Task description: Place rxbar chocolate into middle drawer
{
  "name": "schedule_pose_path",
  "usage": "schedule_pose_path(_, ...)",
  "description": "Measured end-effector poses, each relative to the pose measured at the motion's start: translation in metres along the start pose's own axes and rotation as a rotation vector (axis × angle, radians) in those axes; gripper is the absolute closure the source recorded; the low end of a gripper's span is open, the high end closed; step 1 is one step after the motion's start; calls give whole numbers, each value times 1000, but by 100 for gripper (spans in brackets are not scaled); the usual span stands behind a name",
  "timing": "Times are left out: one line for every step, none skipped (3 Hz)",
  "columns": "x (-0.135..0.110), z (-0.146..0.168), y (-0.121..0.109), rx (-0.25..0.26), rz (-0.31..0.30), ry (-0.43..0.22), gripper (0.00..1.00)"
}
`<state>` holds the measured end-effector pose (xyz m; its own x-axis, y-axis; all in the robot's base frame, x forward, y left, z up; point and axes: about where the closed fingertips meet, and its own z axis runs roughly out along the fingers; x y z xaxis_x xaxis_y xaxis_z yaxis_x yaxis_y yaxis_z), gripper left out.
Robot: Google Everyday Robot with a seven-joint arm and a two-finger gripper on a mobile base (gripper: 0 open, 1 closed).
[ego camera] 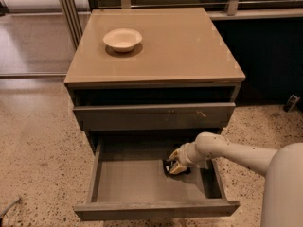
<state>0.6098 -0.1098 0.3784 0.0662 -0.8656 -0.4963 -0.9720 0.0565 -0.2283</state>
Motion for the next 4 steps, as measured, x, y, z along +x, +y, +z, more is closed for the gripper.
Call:
schedule_pose_path(0, 0, 0, 0, 0, 0, 58)
schedule_pose_path(0, 0, 0, 0, 0, 0, 36)
schedule_pose_path(0, 0, 0, 0, 0, 0, 13)
schedule_pose_path(0, 0, 0, 0, 0, 0, 0)
